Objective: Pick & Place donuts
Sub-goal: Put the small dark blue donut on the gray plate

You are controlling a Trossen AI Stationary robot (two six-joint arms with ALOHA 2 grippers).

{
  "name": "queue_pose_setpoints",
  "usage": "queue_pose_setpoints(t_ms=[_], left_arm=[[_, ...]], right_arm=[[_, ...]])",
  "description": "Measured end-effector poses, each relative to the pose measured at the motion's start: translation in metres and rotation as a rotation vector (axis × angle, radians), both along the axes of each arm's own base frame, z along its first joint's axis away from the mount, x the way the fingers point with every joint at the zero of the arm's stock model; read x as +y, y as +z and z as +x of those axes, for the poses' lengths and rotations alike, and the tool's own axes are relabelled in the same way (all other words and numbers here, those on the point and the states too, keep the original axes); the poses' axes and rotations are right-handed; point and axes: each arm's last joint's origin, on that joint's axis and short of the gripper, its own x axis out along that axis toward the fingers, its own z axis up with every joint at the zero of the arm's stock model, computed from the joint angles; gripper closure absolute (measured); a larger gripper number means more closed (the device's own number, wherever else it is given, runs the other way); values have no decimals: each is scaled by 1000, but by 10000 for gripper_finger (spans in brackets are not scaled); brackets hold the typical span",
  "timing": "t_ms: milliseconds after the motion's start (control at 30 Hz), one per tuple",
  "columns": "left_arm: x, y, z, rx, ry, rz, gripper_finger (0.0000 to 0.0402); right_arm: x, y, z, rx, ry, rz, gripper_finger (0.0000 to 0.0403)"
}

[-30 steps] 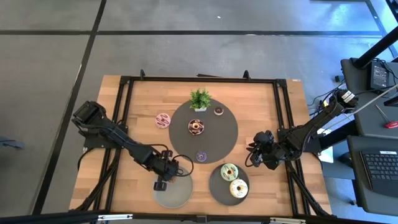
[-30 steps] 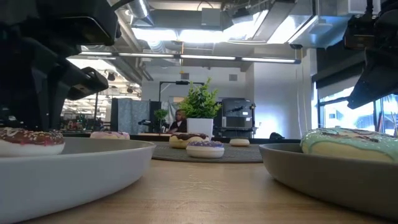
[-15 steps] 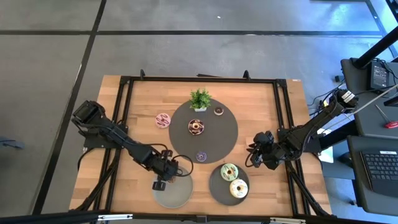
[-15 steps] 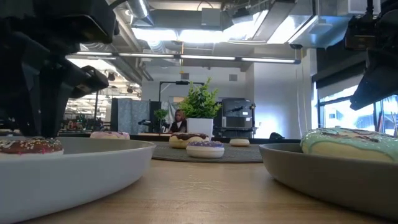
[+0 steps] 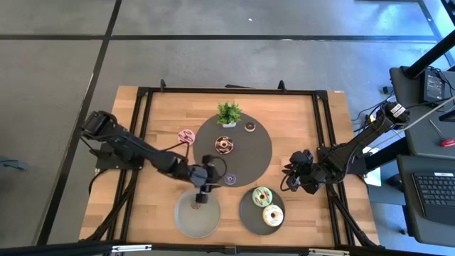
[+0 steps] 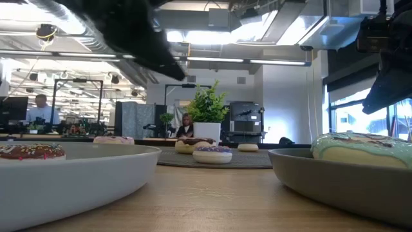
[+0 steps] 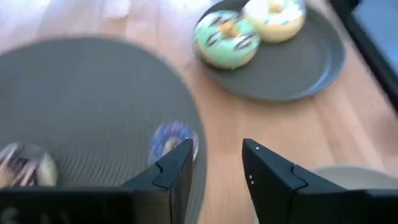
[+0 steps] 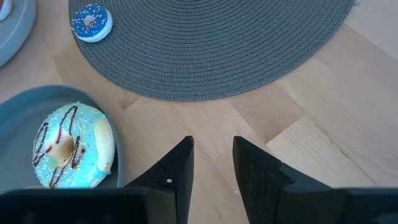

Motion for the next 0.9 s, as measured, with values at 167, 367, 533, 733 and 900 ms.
queue_pose_setpoints(t_ms=[167,367,533,733,900], left_arm=[[9,-9,16,-44,-30,-30,266],[10,-24,29,-80,-13,-54,267],[10,-47,35,-43,-64,39,266],[10,-70,37,11,-74,125,275],[11,-78,37,37,-68,188,293]], right_arm=[[0,0,0,3,17,-13,289],[0,0,0,3,19,-15,289],[0,0,0,3,19,-15,289],[0,0,0,-1,16,-20,289],[0,0,0,-2,16,-19,289]])
